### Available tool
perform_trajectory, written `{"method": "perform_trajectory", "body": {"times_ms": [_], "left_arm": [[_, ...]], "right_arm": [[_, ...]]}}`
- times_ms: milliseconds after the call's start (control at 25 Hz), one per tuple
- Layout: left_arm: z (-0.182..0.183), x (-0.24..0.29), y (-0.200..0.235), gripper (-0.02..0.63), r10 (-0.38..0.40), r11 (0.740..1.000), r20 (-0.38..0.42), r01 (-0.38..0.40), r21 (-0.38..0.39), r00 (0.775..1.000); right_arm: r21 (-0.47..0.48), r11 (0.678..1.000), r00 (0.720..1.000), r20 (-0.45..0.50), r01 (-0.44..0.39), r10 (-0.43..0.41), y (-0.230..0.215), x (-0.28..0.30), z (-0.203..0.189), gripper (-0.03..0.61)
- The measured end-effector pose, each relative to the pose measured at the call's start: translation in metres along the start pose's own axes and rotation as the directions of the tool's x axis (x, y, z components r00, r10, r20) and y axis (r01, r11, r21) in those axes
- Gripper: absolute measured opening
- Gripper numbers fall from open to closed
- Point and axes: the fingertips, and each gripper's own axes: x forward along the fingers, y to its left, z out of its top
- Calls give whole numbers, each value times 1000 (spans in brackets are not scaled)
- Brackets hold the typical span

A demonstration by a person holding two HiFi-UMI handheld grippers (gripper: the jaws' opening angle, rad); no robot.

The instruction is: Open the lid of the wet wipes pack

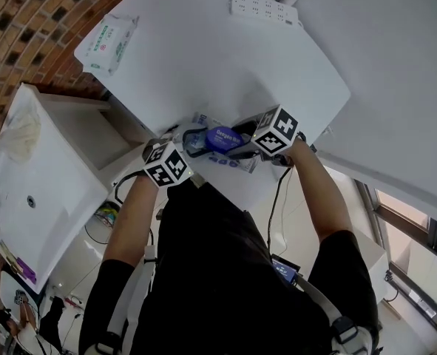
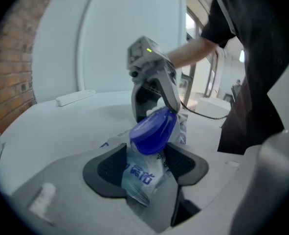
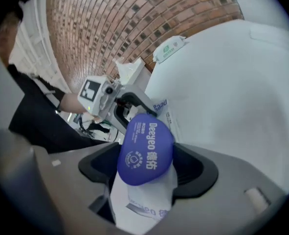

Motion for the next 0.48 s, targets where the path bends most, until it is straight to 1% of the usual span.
{"method": "perform_trajectory", "body": {"times_ms": [80,200,360,400,480], "left_arm": [[-2,2,-2,250,-8,1000,-22,9,23,1000],[-3,2,-2,250,-18,1000,-26,19,16,1000],[-4,2,-4,252,-22,1000,-26,23,13,999],[-4,1,-4,252,-23,1000,-27,23,12,999],[-4,1,-3,252,-22,1000,-28,23,12,999]], "right_arm": [[24,999,999,12,-39,38,2,-2,2,348],[16,999,999,11,-47,47,2,-3,1,350],[77,988,987,99,-135,127,5,-12,9,359],[75,987,985,113,-141,132,5,-14,11,359],[59,990,985,128,-125,116,3,-19,13,364]]}}
